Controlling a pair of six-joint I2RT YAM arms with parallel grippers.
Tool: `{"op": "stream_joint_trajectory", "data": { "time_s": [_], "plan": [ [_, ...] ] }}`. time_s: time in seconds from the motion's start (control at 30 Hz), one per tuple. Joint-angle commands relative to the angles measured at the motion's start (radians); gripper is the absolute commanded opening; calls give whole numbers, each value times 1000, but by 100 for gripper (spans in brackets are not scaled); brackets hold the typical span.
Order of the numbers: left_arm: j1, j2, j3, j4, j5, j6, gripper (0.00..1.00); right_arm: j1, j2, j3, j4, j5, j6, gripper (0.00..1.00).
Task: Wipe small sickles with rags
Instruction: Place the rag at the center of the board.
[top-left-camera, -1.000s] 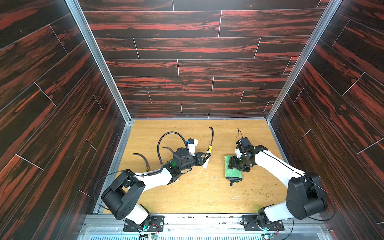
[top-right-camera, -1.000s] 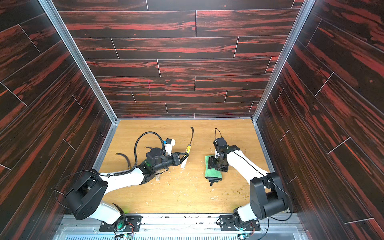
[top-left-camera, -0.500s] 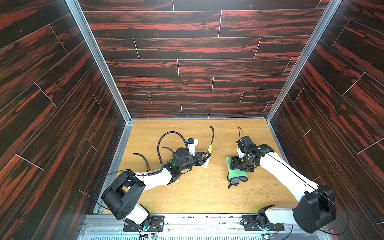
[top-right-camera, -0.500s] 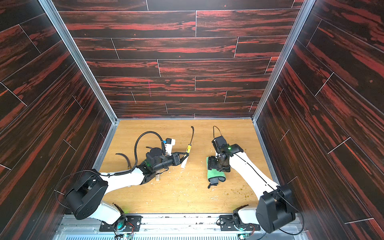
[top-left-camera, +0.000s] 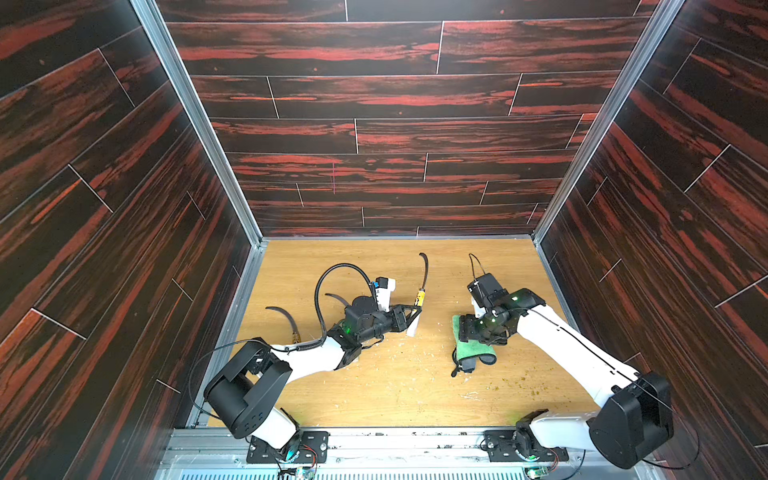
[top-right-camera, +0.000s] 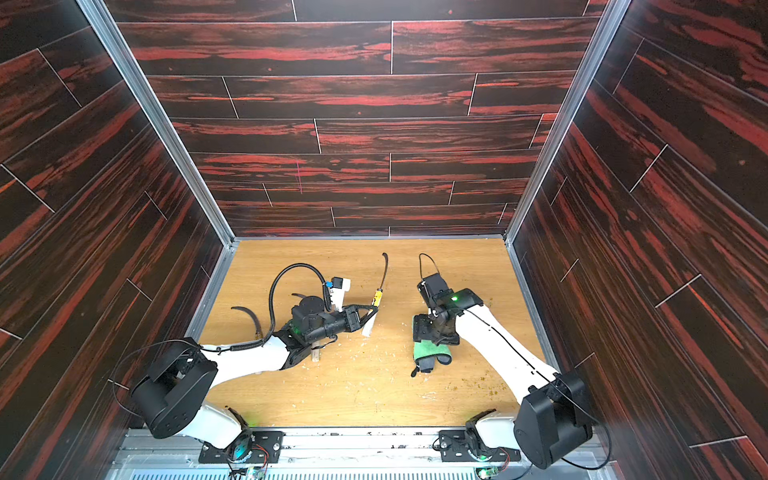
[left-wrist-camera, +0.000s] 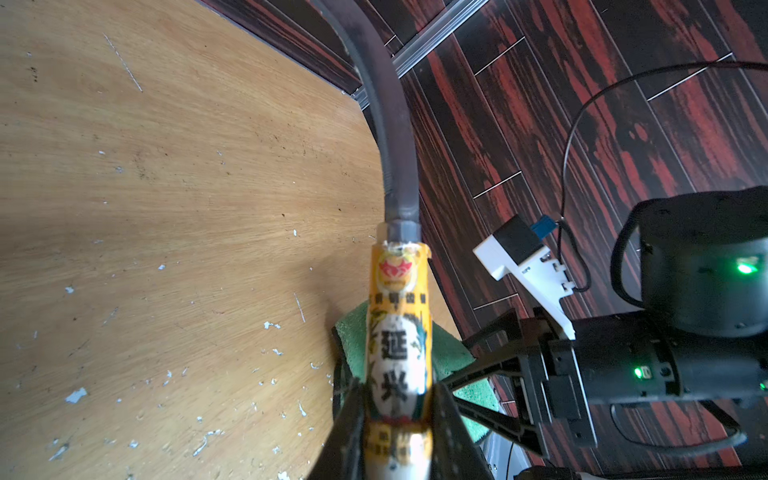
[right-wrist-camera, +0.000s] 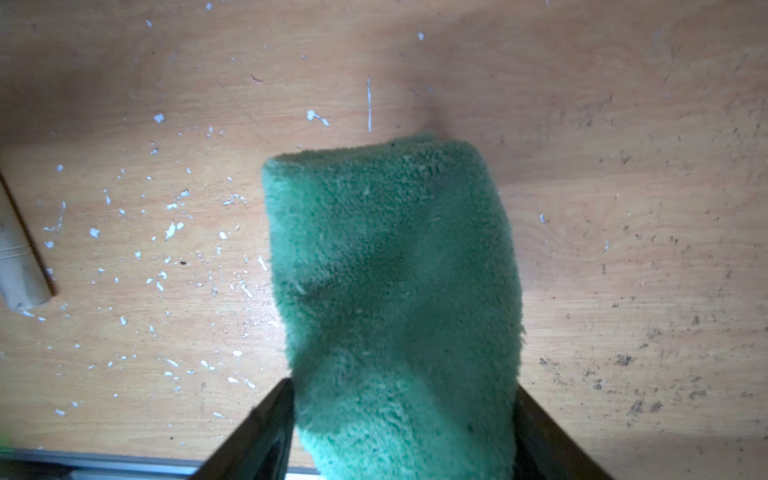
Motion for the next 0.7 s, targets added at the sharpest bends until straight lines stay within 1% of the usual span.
{"op": "stream_joint_trajectory", "data": {
  "time_s": [0.0, 0.13, 0.37, 0.57, 0.63, 0.67],
  "plan": [
    [4, -7, -7, 56, 2, -1, 0, 11, -55, 24, 15, 39, 19, 78],
    [4, -5, -7, 62, 4, -6, 0, 11, -75, 5, 58, 13, 18, 81],
    [4, -3, -9, 65, 4, -11, 0, 12, -49, -20, 95, -47, 8, 95],
    [4, -3, -11, 67, 3, -12, 0, 13, -63, -10, 115, -60, 8, 95],
    [5, -2, -11, 73, 14, -16, 0, 14, -88, -16, 156, -89, 6, 95],
    [4, 1, -12, 80, 25, -20, 0, 13, -105, -20, 188, -117, 3, 94]
  ]
}}
